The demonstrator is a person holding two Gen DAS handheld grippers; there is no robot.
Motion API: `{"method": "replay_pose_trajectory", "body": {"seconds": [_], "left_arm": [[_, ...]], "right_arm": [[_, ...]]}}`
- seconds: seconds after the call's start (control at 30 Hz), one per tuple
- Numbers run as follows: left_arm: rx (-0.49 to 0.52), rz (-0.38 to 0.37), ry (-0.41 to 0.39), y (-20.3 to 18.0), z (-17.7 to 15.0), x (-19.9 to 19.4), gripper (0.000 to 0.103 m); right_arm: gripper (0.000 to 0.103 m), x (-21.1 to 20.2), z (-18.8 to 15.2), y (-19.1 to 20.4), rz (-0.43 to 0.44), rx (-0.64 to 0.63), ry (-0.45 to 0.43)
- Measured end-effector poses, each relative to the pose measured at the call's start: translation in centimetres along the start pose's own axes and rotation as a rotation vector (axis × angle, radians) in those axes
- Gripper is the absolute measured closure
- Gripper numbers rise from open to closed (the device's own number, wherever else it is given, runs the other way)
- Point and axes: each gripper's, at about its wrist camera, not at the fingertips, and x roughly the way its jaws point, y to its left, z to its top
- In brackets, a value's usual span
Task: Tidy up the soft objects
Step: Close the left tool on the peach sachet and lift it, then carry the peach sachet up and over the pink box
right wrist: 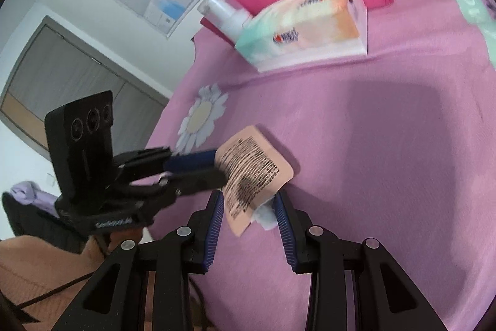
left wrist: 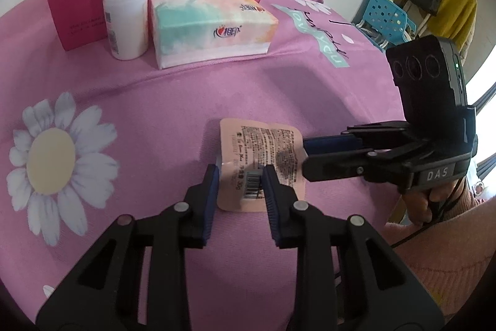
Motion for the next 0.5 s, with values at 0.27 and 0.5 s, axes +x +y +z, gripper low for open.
{"method": "replay_pose_trajectory", "body": {"seconds": [0.27, 0.5], "left_arm": [[-0.005, -0.012, -0.02, -0.5, 0.8, 0.0, 0.072], [0.0, 0.001, -0.055, -1.1, 1.8, -0.5, 0.072]], "right_arm": [[0.081, -0.4, 0.8, -0.1, -0.09, -0.057, -0.037], [0.081, -1.6, 1.8, 0.3, -0.12, -0.098, -0.072]]}}
